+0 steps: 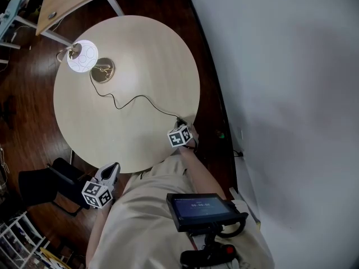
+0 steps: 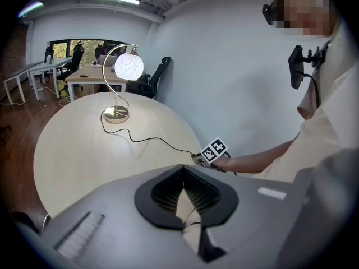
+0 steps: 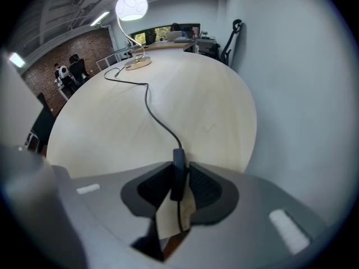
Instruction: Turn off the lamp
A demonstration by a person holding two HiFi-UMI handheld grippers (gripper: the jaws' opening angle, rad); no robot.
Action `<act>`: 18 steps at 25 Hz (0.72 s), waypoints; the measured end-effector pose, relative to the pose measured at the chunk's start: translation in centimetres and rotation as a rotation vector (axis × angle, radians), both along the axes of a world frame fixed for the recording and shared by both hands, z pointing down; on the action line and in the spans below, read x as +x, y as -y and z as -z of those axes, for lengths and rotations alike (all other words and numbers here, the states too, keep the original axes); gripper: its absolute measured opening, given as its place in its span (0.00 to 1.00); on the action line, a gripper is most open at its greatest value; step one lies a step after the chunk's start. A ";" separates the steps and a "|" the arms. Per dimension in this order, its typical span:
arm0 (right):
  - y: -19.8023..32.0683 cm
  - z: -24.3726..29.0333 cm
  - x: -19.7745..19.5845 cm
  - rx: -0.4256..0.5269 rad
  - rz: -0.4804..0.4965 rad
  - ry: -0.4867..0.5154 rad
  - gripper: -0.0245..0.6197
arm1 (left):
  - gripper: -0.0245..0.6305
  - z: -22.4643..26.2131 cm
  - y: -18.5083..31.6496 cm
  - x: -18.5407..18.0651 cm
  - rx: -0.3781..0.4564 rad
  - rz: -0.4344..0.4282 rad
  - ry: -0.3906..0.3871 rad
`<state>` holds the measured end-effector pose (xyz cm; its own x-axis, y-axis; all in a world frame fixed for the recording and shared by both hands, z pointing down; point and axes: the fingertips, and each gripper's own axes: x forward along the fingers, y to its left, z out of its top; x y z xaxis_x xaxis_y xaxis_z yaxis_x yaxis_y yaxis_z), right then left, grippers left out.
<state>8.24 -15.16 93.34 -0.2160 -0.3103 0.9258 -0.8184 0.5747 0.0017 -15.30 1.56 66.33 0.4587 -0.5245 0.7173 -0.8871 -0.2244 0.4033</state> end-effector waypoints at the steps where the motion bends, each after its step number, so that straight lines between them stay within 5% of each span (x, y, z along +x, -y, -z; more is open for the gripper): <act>1: 0.0 0.0 0.0 0.000 -0.004 0.005 0.18 | 0.03 -0.1 0.0 0.0 0.000 -0.001 0.000; 18: -0.4 0.9 0.6 0.045 -0.062 0.060 0.25 | 0.03 -0.3 -0.5 -0.5 0.006 0.014 -0.019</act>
<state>8.84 -14.81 92.47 -0.2502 -0.3656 0.8965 -0.8516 0.5237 -0.0241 -15.77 2.03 66.62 0.4648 -0.5352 0.7054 -0.8824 -0.2144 0.4188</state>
